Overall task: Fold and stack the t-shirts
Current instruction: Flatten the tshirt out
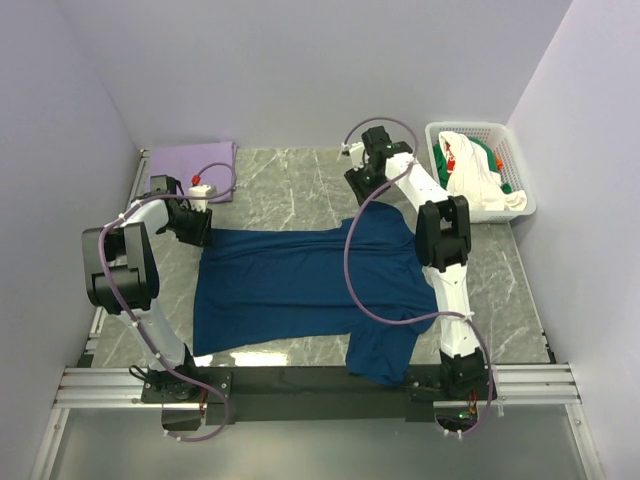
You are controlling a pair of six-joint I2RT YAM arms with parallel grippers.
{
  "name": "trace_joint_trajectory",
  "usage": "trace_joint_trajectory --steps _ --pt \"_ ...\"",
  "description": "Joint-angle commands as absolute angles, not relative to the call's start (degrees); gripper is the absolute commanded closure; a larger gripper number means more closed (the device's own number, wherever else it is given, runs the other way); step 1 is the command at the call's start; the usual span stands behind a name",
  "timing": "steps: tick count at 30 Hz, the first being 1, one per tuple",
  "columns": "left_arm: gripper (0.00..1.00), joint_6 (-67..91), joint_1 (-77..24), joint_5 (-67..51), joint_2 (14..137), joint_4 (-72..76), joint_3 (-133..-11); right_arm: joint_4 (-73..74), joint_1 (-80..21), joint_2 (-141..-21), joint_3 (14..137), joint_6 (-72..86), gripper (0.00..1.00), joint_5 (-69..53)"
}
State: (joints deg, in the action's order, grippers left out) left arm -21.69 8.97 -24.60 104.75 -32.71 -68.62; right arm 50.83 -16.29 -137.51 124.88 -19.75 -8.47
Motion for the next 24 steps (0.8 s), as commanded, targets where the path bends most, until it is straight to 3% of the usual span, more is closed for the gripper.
trace_joint_trajectory --steps 1,11,17,24 --pt "0.66 -22.6 9.1 -25.5 104.9 -33.4 -70.4 48.5 -16.6 -138.7 125.2 -21.6 0.43 -5.8" --pt "0.66 -22.6 9.1 -24.9 105.7 -32.8 -70.9 52.9 -17.4 -142.6 130.4 -23.1 0.39 -4.4" --pt "0.66 -22.4 9.2 -25.1 106.0 -32.8 -72.1 54.1 -17.2 -144.5 132.9 -23.7 0.45 -4.7" --pt "0.66 -22.7 9.3 -25.2 106.3 -32.7 -72.2 56.5 -17.1 -146.4 135.7 -23.6 0.33 -5.3"
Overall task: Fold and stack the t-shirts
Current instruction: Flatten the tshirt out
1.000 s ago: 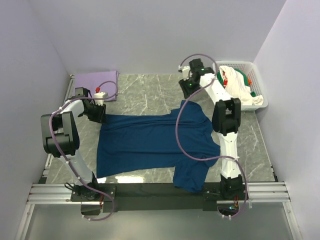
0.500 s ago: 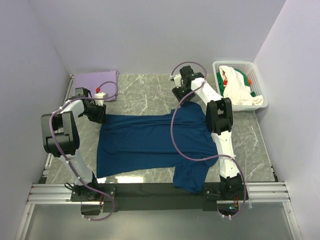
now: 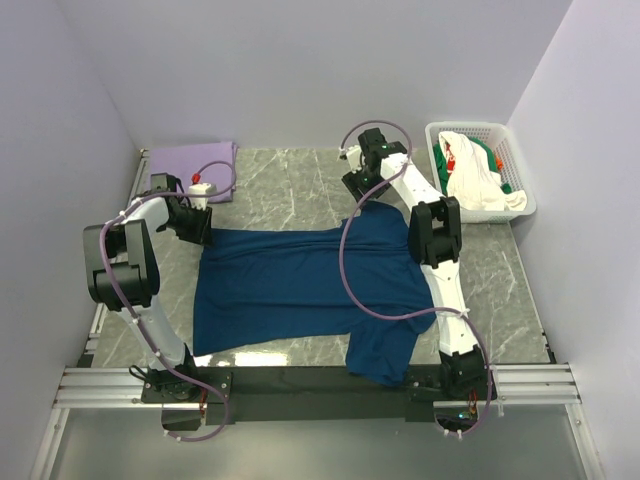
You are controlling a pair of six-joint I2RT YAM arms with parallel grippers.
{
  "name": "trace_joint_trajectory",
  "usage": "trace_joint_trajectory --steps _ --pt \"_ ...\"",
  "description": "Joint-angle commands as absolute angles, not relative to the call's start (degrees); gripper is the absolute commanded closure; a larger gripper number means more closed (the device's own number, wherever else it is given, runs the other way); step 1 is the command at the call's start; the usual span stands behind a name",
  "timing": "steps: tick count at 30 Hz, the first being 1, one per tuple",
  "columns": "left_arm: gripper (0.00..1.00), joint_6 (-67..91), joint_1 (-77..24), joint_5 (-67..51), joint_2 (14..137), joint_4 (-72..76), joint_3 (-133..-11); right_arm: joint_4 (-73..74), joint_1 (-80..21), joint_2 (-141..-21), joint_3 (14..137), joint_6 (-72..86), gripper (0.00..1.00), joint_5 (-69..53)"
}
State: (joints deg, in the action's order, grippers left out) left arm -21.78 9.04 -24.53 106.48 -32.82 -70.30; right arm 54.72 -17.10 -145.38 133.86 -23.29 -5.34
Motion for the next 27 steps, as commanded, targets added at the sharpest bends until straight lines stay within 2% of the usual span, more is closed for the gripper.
trace_joint_trajectory --steps 1,5,8,16,20,23,24,25,27 --pt "0.66 -22.6 9.3 -25.2 106.3 -32.7 -72.2 56.1 -17.1 -146.2 135.4 -23.5 0.32 -4.8" --pt "0.66 -22.6 9.5 -25.2 106.3 -32.6 -72.3 57.0 -16.3 -147.0 136.5 -22.7 0.31 -5.9" --pt "0.66 -22.5 9.7 -25.3 106.7 -32.8 -72.7 58.1 -15.9 -147.6 137.5 -23.0 0.24 -6.2" --pt "0.66 -22.4 10.0 -25.3 106.9 -32.8 -73.1 56.7 -16.3 -146.2 135.4 -24.0 0.15 -5.2" --pt "0.66 -22.3 10.1 -25.3 107.0 -32.8 -72.9 55.7 -16.2 -144.8 135.3 -23.6 0.23 -4.0" --pt "0.66 -22.2 10.1 -25.7 107.4 -32.9 -73.3 56.9 -16.3 -144.3 135.5 -23.7 0.33 -4.4" --pt "0.66 -22.2 10.1 -25.8 107.5 -33.0 -73.5 57.6 -16.2 -144.3 136.2 -24.0 0.46 -5.2" --pt "0.66 -22.1 10.1 -25.9 107.6 -33.1 -73.6 58.4 -16.4 -144.8 136.4 -24.3 0.51 -5.5" --pt "0.66 -22.0 10.2 -26.1 107.9 -33.2 -74.1 61.9 -16.7 -146.0 138.0 -25.6 0.54 -5.4"
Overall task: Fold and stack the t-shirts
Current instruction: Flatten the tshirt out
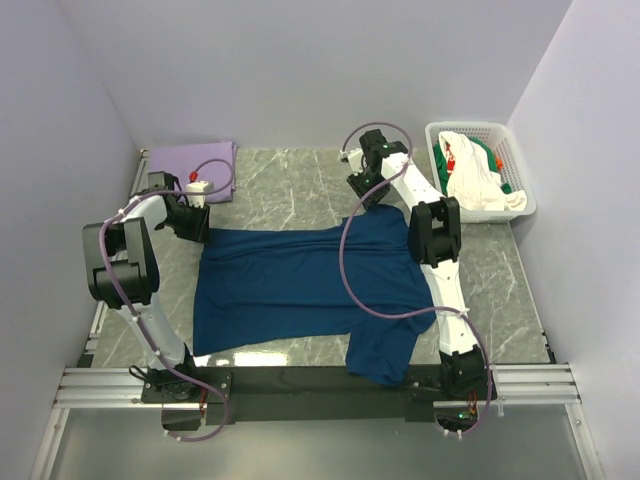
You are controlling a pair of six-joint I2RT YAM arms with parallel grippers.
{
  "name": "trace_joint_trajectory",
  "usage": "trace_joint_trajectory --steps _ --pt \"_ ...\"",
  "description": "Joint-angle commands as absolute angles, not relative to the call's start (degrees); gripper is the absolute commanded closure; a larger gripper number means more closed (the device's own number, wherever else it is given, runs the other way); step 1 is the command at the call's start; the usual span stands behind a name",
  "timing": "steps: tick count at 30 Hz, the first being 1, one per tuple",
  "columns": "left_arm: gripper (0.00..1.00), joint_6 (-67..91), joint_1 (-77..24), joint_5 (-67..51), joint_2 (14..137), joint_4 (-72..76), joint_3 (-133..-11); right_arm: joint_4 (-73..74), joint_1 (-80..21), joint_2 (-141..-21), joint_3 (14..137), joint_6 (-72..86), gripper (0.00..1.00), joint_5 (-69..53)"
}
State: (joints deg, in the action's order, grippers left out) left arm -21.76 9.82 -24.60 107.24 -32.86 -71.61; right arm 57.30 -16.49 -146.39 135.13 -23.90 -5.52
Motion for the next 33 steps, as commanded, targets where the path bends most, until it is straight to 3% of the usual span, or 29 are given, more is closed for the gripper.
trace_joint_trajectory --steps 1,6,7,8,9,13,19,33 --pt "0.66 -21.9 10.2 -26.2 108.0 -33.2 -74.2 63.4 -16.9 -147.6 138.6 -26.0 0.55 -5.4" --pt "0.66 -22.1 10.3 -26.4 108.2 -33.2 -74.2 67.5 -15.9 -148.8 139.8 -25.8 0.68 -5.1" --pt "0.67 -22.0 10.3 -26.2 108.2 -33.1 -74.0 66.5 -15.7 -148.0 138.9 -25.8 0.76 -4.8" --pt "0.68 -21.8 10.3 -25.7 108.3 -33.0 -73.7 66.1 -15.3 -147.7 137.6 -25.7 0.93 -4.6" --pt "0.69 -21.6 10.3 -25.6 108.5 -33.0 -73.5 65.6 -15.2 -147.4 137.4 -25.5 1.00 -3.6" --pt "0.81 -21.4 10.4 -24.3 109.1 -32.7 -72.6 59.4 -13.5 -144.8 136.9 -20.7 1.00 -3.3" --pt "0.91 -21.9 11.0 -22.9 109.7 -33.0 -72.0 44.0 -9.3 -136.1 131.1 -11.1 1.00 -1.7" --pt "0.95 -22.6 11.0 -22.4 112.1 -33.2 -73.3 38.0 -4.8 -130.9 124.3 -7.5 1.00 -8.4"
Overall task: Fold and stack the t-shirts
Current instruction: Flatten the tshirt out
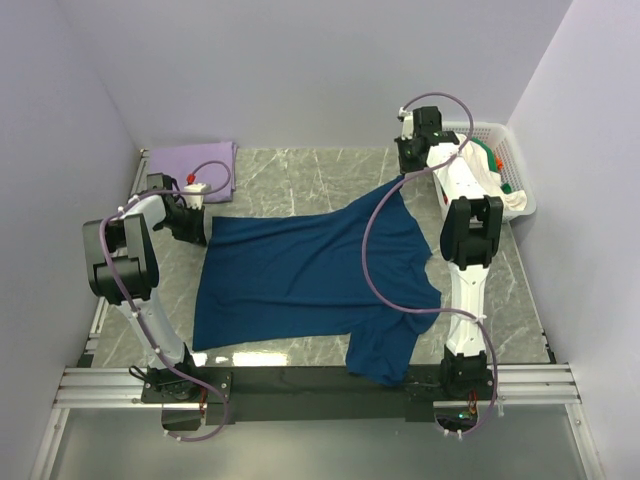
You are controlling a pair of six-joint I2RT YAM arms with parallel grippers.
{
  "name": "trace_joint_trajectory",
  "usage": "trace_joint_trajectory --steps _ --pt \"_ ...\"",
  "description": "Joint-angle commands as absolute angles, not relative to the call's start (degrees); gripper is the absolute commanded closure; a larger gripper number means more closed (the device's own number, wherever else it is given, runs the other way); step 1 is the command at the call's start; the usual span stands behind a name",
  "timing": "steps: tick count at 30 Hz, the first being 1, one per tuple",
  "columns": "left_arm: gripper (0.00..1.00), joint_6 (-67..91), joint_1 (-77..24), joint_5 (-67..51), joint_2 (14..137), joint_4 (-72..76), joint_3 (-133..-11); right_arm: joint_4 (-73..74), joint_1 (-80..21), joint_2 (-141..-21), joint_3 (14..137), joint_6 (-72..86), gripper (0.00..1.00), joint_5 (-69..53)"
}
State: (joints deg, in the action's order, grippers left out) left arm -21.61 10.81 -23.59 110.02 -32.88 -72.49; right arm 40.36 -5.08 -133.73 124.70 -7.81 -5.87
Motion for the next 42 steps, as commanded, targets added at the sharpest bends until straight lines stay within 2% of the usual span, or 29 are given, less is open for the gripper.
trace_joint_trajectory --steps 1,6,8,17,20,21,22,24,25,26,27,31,37,42 --pt "0.95 -22.4 11.1 -22.6 112.2 -33.2 -73.6 40.8 -4.8 -131.6 126.2 -8.5 1.00 -9.0" --pt "0.95 -22.9 11.1 -22.9 112.2 -33.8 -74.1 49.6 -5.4 -133.2 127.5 -14.1 1.00 -14.2" --pt "0.96 -23.3 11.1 -22.7 111.9 -33.9 -73.5 51.9 -5.4 -131.4 121.8 -17.1 1.00 -16.1" --pt "0.96 -23.6 11.3 -22.8 111.3 -33.3 -72.3 51.4 -5.5 -109.0 89.3 -28.4 1.00 -27.3" --pt "0.96 -23.6 11.3 -22.8 111.5 -33.6 -72.7 51.7 -6.0 -107.9 83.9 -30.8 1.00 -23.9" --pt "0.96 -23.9 11.3 -22.9 111.6 -33.7 -72.9 52.6 -6.2 -108.8 83.8 -32.3 1.00 -23.0" --pt "0.96 -24.0 11.3 -22.9 112.0 -33.7 -73.0 55.8 -6.1 -109.9 85.7 -32.9 0.88 -22.5" --pt "0.95 -24.1 11.3 -23.3 112.1 -34.0 -73.4 58.1 -5.3 -112.4 88.3 -32.6 0.71 -23.5" --pt "0.94 -24.0 11.3 -23.5 112.1 -34.1 -73.7 58.4 -4.9 -112.6 90.7 -32.0 0.56 -24.1" --pt "0.94 -24.1 11.3 -23.6 112.2 -34.3 -73.8 58.4 -4.7 -112.8 92.1 -31.5 0.55 -24.5" --pt "0.94 -24.0 11.3 -23.9 112.1 -34.4 -73.9 58.4 -4.7 -113.0 93.4 -29.8 0.48 -25.5" --pt "0.93 -24.3 11.3 -24.0 111.8 -34.5 -74.0 57.3 -4.8 -115.1 100.9 -24.6 0.47 -27.7" --pt "0.92 -24.3 11.3 -24.3 111.7 -34.8 -74.4 55.0 -6.1 -119.7 103.5 -19.8 0.51 -24.6" --pt "0.90 -24.2 11.3 -24.7 111.5 -35.2 -74.9 55.1 -6.6 -123.0 103.5 -18.3 0.51 -21.0"
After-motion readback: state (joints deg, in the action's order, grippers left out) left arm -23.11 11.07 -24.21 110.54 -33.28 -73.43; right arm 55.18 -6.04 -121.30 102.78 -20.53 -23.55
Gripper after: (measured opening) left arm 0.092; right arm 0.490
